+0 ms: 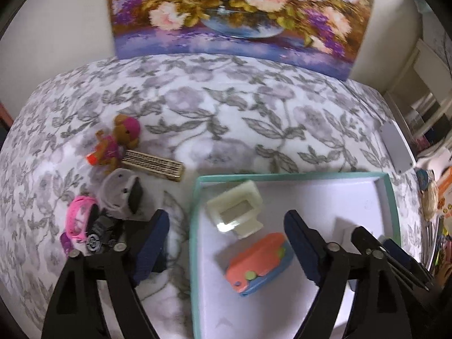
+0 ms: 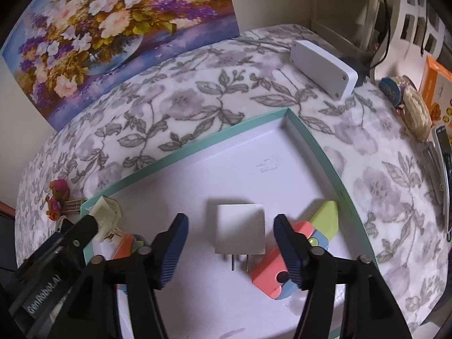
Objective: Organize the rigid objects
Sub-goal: 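Grasp the purple lighter with the left gripper while the right grasps the black charger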
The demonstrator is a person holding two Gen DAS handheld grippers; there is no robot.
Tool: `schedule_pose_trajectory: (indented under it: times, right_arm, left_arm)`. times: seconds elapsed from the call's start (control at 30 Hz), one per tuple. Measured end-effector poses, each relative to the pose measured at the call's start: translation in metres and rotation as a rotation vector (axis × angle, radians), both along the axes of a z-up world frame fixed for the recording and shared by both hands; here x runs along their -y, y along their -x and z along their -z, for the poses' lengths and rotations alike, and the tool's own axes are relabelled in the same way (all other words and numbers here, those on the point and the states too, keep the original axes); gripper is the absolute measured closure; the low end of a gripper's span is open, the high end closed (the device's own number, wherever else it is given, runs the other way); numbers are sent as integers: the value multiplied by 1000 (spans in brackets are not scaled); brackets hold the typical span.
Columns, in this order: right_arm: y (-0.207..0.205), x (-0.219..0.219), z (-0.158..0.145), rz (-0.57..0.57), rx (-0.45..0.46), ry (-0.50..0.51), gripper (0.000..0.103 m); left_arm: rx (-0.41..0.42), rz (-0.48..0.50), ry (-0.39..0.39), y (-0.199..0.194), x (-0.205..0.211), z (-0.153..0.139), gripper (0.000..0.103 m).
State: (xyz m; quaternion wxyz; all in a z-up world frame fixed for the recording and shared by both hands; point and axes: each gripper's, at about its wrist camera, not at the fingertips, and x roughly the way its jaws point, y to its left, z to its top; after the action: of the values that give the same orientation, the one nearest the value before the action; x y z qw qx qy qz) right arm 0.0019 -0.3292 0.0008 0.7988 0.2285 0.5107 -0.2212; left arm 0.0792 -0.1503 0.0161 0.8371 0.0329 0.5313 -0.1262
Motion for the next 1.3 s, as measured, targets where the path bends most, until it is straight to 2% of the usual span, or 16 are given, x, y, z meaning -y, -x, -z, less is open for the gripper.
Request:
schedule_pose_trajectory:
  times: [0.13, 0.27, 0.33, 0.47, 0.67, 0.97, 1.07, 1.3]
  right_arm:
    - [-2, -6, -4, -16, 1, 24, 24]
    - [-4, -12, -3, -31, -10, 36, 17]
    - [-5, -15, -3, -42, -17, 42, 16]
    - [-4, -19, -1, -43, -14, 35, 0]
    - [-5, -27, -1, -67, -26, 44, 0]
    - [-12, -55, -22, -117, 17, 79, 0]
    - [-19, -74, -28, -148, 26, 81, 0]
    - [-40, -142, -32, -314, 60, 24, 0]
  left_arm:
    - [-24, -60, -10, -6, -19, 3, 15]
    - [-59, -138, -18, -13, -44, 10, 6]
    - [-67, -164, -15, -14, -55, 10, 6]
    - [-75, -219, 1, -17, -76, 10, 6]
    - [-55, -289, -4, -20, -106, -1, 6]
    - [-35, -339, -18, -19, -145, -19, 6]
    - [-17, -363, -7, -18, -162, -27, 6]
    - [-1, -462, 19, -15, -206, -34, 6]
